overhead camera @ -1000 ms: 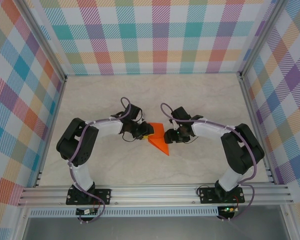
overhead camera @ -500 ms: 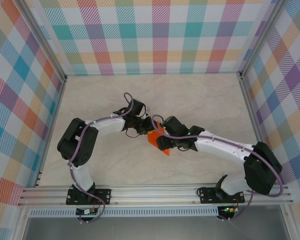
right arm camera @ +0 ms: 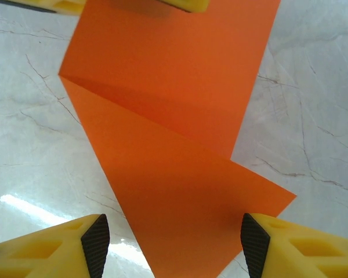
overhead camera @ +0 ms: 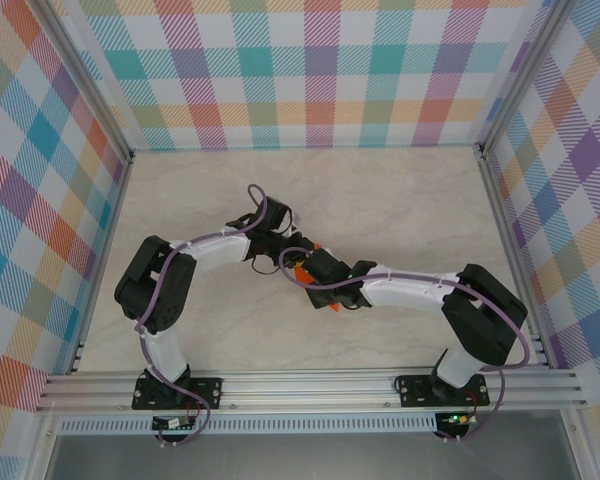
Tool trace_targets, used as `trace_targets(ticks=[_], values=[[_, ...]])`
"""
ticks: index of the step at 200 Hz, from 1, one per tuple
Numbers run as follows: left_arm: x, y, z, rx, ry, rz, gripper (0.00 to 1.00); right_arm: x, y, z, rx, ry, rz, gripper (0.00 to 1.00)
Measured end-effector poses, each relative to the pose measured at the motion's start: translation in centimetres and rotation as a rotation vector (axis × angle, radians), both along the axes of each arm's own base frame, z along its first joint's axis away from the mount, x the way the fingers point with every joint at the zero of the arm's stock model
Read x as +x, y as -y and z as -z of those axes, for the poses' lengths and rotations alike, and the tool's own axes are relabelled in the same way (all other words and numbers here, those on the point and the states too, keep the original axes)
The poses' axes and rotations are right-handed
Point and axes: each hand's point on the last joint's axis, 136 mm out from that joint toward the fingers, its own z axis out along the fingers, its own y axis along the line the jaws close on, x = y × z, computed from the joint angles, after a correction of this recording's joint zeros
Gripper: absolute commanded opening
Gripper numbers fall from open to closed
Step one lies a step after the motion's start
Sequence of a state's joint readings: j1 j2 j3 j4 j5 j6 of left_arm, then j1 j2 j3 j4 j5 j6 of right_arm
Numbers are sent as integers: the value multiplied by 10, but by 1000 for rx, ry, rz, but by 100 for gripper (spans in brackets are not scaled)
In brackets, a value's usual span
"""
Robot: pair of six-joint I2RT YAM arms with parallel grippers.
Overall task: Fold a paper plane with a square sheet of paper (fold left side to right side)
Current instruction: Fourth fold the wing at the center of the table.
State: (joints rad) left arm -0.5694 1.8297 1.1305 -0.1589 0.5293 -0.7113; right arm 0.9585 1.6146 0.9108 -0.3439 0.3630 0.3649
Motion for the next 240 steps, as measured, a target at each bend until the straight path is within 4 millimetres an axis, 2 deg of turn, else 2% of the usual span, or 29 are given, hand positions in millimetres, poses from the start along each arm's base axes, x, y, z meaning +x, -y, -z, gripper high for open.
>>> trace_targets(ticks=[30, 75, 101, 145, 179, 201, 240], values=[[0, -1, 1, 8, -3, -3, 25, 0, -1, 9, -22, -6, 5, 57], [1, -4, 2, 30, -5, -14, 33, -1, 0, 12, -35, -7, 11, 40], [5, -4, -3, 37, 6, -15, 42, -1, 0, 15, -42, -12, 14, 37], [15, -10, -14, 32, 8, -24, 49, -3, 2, 23, -59, -29, 12, 31], [44, -21, -30, 0, 17, -62, 52, -3, 1, 24, -65, -33, 11, 28], [63, -33, -33, -12, 18, -91, 52, -4, 1, 27, -70, -42, 9, 27], [83, -65, -34, -13, 9, -155, 54, -5, 2, 28, -75, -49, 8, 27]])
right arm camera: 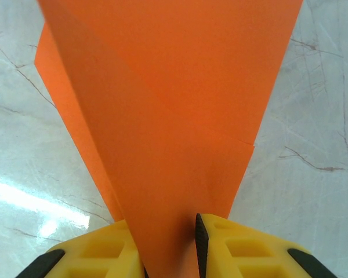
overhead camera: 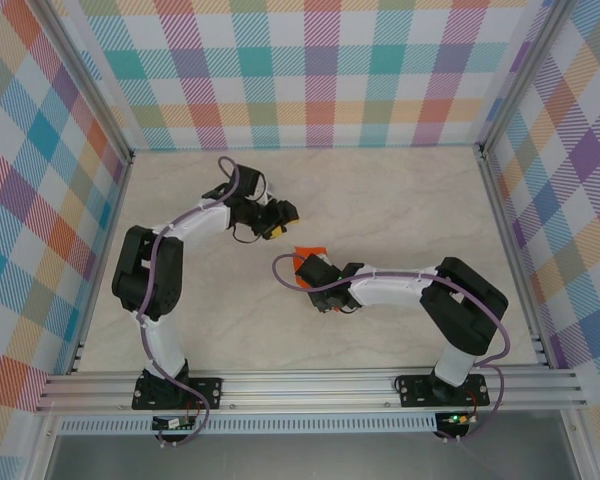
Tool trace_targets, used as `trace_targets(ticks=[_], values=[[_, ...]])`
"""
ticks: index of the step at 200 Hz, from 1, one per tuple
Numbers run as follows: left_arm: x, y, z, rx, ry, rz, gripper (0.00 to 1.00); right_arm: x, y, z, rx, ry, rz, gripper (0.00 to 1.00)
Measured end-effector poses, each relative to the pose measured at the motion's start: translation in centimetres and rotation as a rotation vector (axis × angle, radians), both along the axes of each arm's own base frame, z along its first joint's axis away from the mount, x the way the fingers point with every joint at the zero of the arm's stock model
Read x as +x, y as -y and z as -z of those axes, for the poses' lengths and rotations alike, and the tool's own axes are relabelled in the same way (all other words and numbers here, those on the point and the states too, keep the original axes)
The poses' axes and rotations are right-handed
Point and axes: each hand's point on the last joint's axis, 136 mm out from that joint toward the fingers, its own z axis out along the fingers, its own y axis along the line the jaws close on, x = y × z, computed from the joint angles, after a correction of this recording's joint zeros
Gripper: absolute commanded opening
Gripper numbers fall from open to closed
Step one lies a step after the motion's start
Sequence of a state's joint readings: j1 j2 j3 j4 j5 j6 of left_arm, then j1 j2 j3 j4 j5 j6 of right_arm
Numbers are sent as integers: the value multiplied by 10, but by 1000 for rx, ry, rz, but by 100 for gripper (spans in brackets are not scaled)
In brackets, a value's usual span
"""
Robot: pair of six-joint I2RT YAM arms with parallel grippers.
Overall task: Fold a paper plane with a square sheet of paper (fold left side to right side)
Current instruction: Fourth fold the wing at the center of the table.
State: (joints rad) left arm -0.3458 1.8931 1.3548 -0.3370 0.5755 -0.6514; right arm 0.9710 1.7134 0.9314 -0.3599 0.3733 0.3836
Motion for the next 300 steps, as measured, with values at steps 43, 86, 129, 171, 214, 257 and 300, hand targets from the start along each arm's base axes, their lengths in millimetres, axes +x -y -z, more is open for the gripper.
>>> trace_targets(ticks=[43, 86, 129, 171, 214, 257, 300], values=[[-33, -37, 6, 24, -25, -44, 55, -1, -1, 0, 6, -9, -3, 28], [-91, -39, 27, -5, -79, -24, 49, -3, -2, 2, 24, -32, -4, 27], [-128, -2, 39, -28, -119, 57, 34, -3, -2, 1, 63, -70, 6, 27], [-140, 28, 39, -37, -99, 120, 25, -6, 1, 0, 114, -100, 27, 25], [-138, 49, 58, -14, -136, 147, 23, -6, 4, 1, 163, -132, 46, 25], [-132, 61, 59, -20, -122, 163, 23, -6, 6, 2, 212, -161, 69, 24], [-130, 61, 58, -17, -117, 159, 23, -4, 8, 2, 296, -204, 94, 24]])
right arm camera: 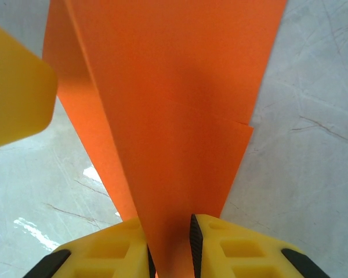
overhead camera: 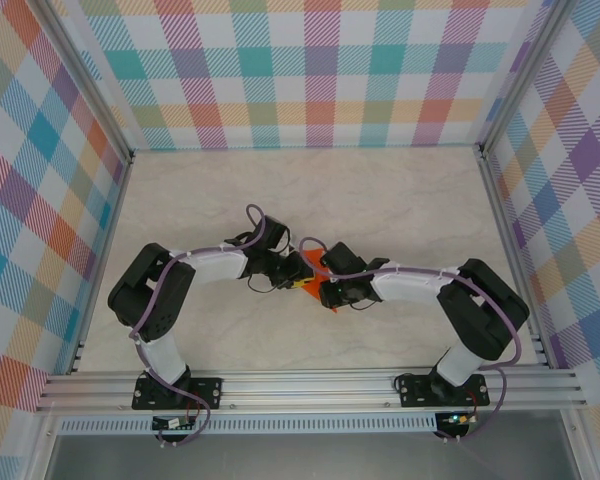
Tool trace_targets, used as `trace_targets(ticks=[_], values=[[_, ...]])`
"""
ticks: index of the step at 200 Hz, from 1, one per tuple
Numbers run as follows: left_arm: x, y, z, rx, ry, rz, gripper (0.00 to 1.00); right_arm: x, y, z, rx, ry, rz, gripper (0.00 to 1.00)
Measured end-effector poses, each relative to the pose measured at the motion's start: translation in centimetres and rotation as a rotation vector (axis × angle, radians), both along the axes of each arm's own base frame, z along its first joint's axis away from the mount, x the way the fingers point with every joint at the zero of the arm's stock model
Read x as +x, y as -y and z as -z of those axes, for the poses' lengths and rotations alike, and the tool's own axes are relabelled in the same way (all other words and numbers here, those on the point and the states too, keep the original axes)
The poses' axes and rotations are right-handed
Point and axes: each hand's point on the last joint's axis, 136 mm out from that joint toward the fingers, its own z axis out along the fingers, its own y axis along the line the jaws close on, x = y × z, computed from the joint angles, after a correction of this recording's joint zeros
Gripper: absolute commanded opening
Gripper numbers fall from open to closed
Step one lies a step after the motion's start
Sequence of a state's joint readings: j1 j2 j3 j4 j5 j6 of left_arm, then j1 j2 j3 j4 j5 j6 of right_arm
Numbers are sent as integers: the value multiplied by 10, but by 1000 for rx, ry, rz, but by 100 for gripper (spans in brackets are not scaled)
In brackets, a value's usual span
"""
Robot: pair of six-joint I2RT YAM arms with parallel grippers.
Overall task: Fold a paper plane with a square sheet of paper (fold left side to right side)
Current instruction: Fourth fold the wing at the center of the table.
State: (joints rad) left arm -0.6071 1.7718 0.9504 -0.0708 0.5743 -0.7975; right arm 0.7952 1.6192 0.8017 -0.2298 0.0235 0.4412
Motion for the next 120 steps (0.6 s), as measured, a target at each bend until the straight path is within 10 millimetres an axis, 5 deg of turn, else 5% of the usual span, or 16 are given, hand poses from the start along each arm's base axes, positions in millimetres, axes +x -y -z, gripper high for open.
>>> trace_targets(ticks=[120], values=[[12, 16, 9, -7, -9, 2, 26, 1, -2, 0, 114, -90, 23, 24]])
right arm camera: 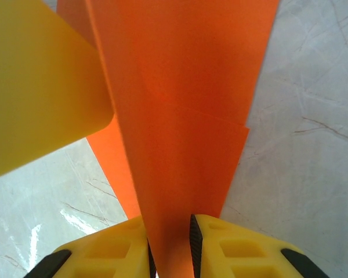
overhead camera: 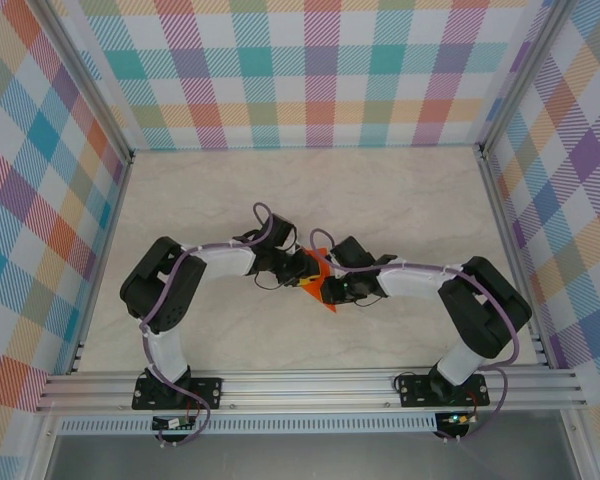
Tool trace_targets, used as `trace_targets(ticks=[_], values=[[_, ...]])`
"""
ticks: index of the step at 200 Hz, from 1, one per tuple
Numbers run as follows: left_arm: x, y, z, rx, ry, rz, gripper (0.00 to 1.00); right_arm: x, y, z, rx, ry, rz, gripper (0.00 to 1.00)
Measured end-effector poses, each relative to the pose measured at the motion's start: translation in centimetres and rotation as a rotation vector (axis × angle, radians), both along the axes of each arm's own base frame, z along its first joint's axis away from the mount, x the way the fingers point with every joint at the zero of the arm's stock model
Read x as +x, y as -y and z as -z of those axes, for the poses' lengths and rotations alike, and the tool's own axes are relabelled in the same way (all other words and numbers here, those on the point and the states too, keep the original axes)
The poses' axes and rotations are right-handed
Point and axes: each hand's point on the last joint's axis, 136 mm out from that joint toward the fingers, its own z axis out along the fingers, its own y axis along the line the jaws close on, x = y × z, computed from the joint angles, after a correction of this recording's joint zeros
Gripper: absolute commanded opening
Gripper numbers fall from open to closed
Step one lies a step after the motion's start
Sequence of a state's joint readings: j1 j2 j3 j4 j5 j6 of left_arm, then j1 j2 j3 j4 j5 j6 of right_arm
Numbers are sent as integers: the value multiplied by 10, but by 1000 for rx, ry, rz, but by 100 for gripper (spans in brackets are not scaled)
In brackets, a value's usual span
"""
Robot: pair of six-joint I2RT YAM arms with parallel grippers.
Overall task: Fold a paper plane with a square sheet of paper (fold left side to right side)
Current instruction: Fourth fold the wing at the center of the table.
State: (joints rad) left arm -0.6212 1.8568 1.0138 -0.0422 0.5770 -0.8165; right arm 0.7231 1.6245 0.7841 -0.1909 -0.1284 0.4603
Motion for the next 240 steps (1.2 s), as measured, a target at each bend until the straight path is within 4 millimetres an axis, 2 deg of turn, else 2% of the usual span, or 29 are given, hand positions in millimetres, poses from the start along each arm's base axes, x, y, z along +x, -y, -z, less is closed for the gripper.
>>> trace_targets(ticks=[91, 154, 176, 202, 240], values=[[4, 2, 14, 19, -21, -3, 29, 1, -3, 0, 71, -54, 8, 29], [4, 0, 17, 34, -21, -8, 30, 2, -4, -4, 107, -59, 19, 40], [4, 0, 17, 34, -22, -7, 29, 2, 1, -7, 120, -59, 32, 44], [4, 0, 17, 34, -22, -7, 29, 8, 12, -19, 170, -59, 64, 45], [4, 1, 17, 33, -22, -6, 29, 28, 22, -39, 286, -68, 125, 41]])
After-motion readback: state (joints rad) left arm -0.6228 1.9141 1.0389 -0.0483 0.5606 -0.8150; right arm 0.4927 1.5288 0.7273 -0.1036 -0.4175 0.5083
